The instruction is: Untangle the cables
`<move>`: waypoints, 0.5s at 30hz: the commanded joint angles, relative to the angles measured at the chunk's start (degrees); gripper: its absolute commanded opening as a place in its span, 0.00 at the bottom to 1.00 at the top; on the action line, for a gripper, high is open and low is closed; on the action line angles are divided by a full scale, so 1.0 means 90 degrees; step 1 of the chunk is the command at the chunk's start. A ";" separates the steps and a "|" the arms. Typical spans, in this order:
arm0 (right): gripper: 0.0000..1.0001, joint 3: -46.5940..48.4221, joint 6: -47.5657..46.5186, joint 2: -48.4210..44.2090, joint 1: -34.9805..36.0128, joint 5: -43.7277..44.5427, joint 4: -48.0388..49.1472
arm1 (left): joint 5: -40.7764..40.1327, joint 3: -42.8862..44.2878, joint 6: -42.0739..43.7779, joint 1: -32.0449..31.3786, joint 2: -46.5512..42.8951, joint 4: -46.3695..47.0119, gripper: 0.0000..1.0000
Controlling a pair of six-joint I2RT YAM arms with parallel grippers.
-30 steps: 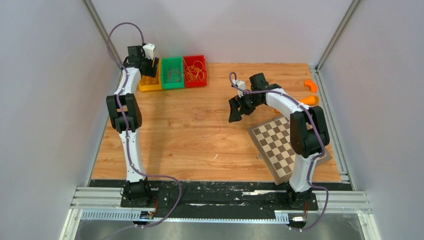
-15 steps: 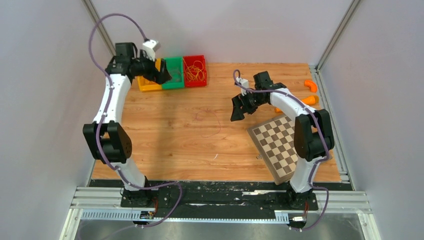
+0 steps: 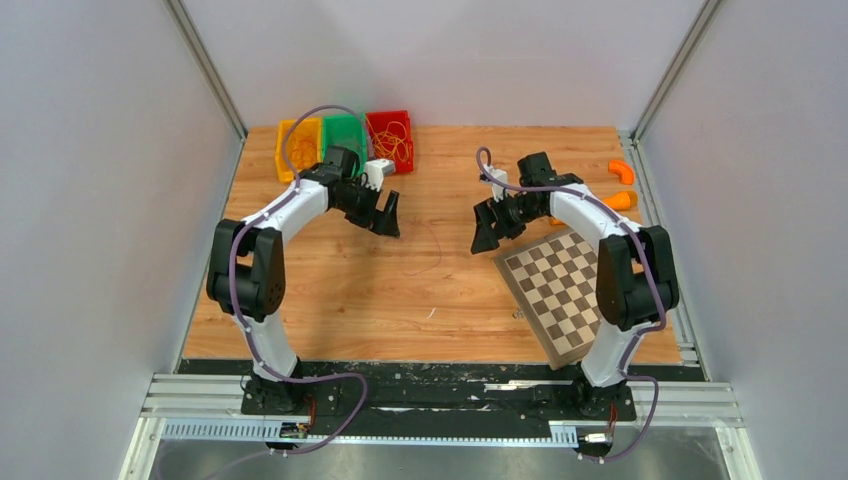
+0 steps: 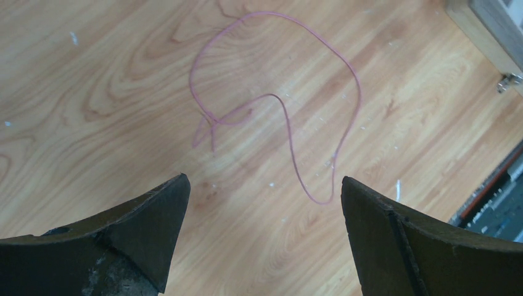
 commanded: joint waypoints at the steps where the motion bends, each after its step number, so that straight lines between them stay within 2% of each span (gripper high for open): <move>1: 0.89 -0.0131 -0.0103 -0.0483 -0.0006 -0.0139 -0.0006 | -0.0541 0.0246 -0.0410 -0.0177 0.0362 0.0556 1.00; 11: 0.89 -0.0319 -0.0112 -0.0628 -0.0007 -0.0077 0.0019 | -0.1262 0.0673 -0.0248 -0.0521 0.1199 0.0610 1.00; 15: 0.89 -0.0330 -0.0124 -0.0607 -0.0003 -0.0082 0.0015 | -0.1591 0.0973 -0.0277 -0.0598 0.1535 0.0553 0.92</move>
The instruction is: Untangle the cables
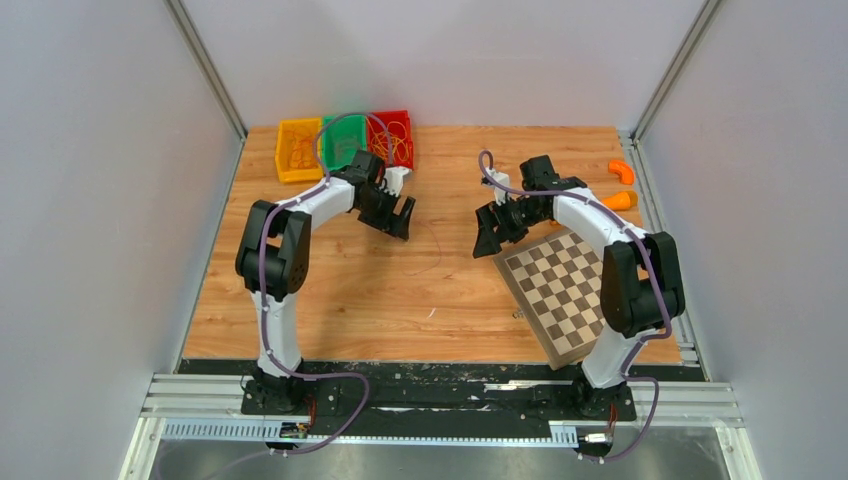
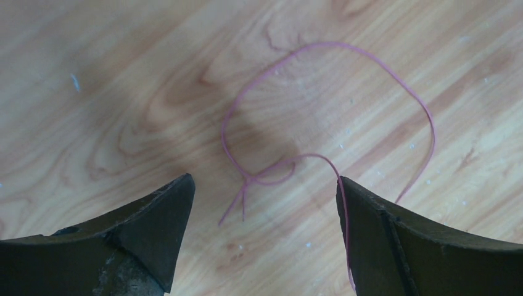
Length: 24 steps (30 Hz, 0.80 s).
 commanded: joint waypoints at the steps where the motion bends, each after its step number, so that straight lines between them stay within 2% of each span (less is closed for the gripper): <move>1: 0.89 -0.0004 -0.0111 -0.0254 -0.0005 -0.0091 0.0086 | -0.0458 0.0524 -0.0008 -0.0109 0.0310 0.0119 0.87; 4: 0.89 -0.0014 -0.0117 -0.0262 -0.0007 -0.0068 0.0088 | -0.0585 0.0757 0.0074 -0.0110 0.0523 -0.0105 0.76; 7: 0.89 -0.0024 -0.0153 -0.0271 -0.0012 0.0002 0.0088 | -0.0548 0.1014 0.0222 -0.0111 0.0609 -0.0470 0.59; 9: 0.89 -0.0033 -0.0160 -0.0273 -0.0031 0.0016 0.0088 | -0.0433 0.1030 0.0282 -0.0110 0.0553 -0.0699 0.57; 16: 0.89 -0.0015 -0.0145 -0.0214 -0.0049 -0.0017 0.0105 | -0.0142 0.0760 0.0307 -0.0118 0.0166 -0.1136 0.64; 19: 0.89 0.0035 -0.0110 -0.0133 -0.0048 -0.0069 0.0122 | -0.0162 0.0719 0.0283 -0.0114 0.0199 -0.1092 0.56; 21: 0.89 0.0101 -0.0090 -0.0077 -0.0050 -0.0071 0.0127 | -0.0165 0.0729 0.0224 -0.0107 0.0228 -0.0950 0.39; 22: 0.89 0.0132 -0.0088 -0.0056 -0.0051 -0.0072 0.0126 | -0.0157 0.0787 0.0202 -0.0115 0.0238 -0.0936 0.25; 24: 0.89 0.0201 -0.0080 -0.0019 -0.0049 -0.0067 0.0125 | -0.0112 0.0890 0.0152 -0.0114 0.0238 -0.0932 0.10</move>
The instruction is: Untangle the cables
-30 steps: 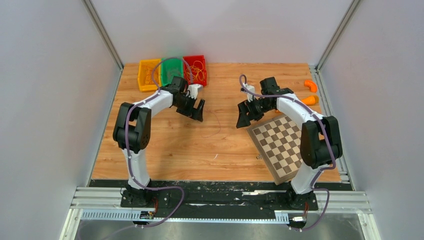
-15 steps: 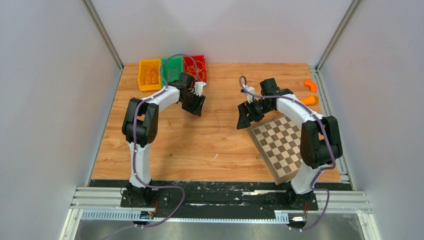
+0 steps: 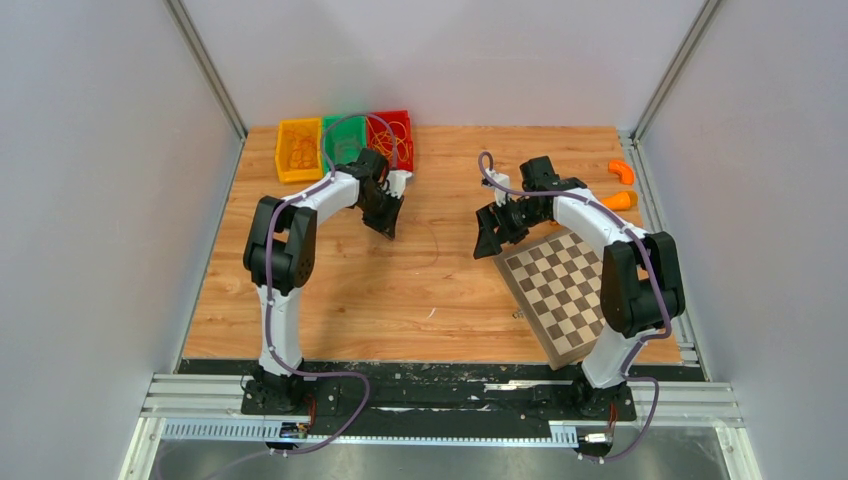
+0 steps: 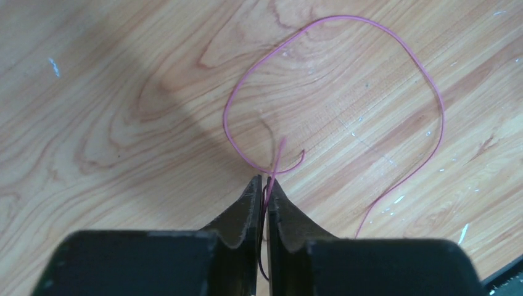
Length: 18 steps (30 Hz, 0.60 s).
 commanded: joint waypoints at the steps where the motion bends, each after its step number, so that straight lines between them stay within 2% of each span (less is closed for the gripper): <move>1: 0.89 0.0276 -0.0046 -0.0001 -0.0039 -0.0122 0.0122 | 0.0176 0.0158 -0.0049 -0.0023 -0.0319 -0.0036 0.07; 4: 0.89 0.0336 -0.0032 0.0014 -0.0034 -0.0112 0.0127 | 0.0115 0.0230 0.0058 -0.0020 -0.0660 0.0016 0.00; 10: 0.89 0.0367 -0.0061 -0.0011 -0.0034 -0.0069 0.0122 | 0.0129 0.0689 0.0180 0.0307 -0.2009 0.0374 0.00; 13: 0.89 0.0423 -0.0056 0.0017 -0.0036 -0.0077 0.0127 | 0.0280 0.1655 0.0059 0.0676 -0.2235 0.0290 0.00; 18: 0.89 0.0556 -0.0039 0.0128 -0.0035 -0.0102 0.0128 | 0.0285 0.3422 -0.0218 0.1221 -0.1947 0.0357 0.00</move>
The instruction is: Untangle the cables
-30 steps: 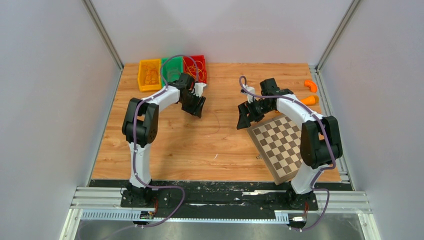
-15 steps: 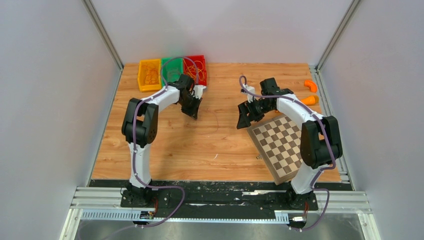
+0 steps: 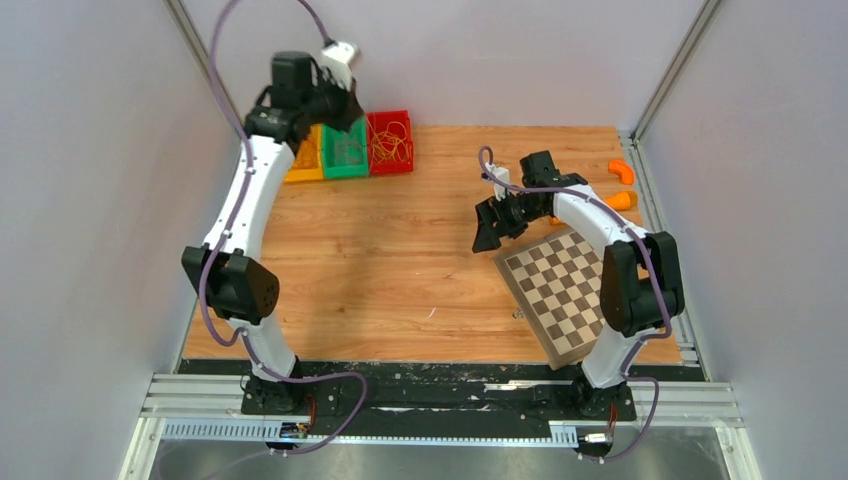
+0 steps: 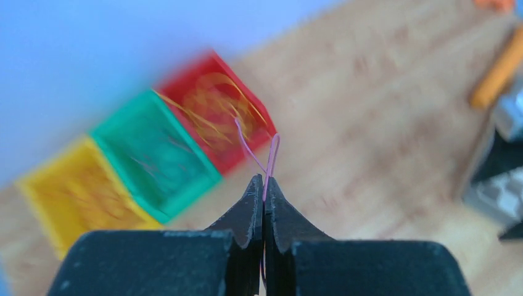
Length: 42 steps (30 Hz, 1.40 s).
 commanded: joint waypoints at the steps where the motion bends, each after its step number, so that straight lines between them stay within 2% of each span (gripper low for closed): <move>1: 0.88 0.0364 -0.0038 0.0142 -0.0039 -0.0117 0.0134 | 0.0065 0.1618 -0.0244 0.0509 0.0026 0.0310 0.00; 4: 0.88 0.0463 -0.0017 0.0229 -0.0043 -0.0120 0.0130 | -0.0378 0.2152 -0.0052 0.0667 0.0264 0.0981 0.00; 10: 0.88 0.0642 0.0005 0.0395 -0.0027 -0.0096 0.0127 | -0.1464 0.1904 0.0478 0.0747 0.0659 0.2591 0.00; 14: 0.88 0.0694 0.0002 0.0443 -0.0029 -0.0048 0.0128 | -0.1806 0.1975 0.0509 0.0858 0.1187 0.3017 0.00; 24: 0.89 0.0745 -0.0043 0.0590 -0.0019 0.0133 0.0102 | -0.2010 0.1663 0.0807 0.0955 0.2519 0.3703 0.00; 30: 0.89 0.0763 -0.0063 0.0697 0.0014 0.0208 0.0029 | -0.1504 0.2175 0.0534 0.1030 0.3706 0.3642 0.00; 33: 0.89 0.0751 -0.0092 0.0700 0.0021 0.0274 0.0001 | -0.0963 0.2186 0.0041 0.1108 0.3985 0.3405 0.00; 37: 0.89 0.0675 -0.0105 0.0679 0.0017 0.0298 -0.0025 | -0.0739 0.2147 -0.0463 0.1205 0.4299 0.3372 0.00; 42: 0.89 0.0688 -0.0119 0.0711 0.0024 0.0286 -0.0071 | -0.0580 0.2638 -0.0601 0.1246 0.4739 0.2995 0.00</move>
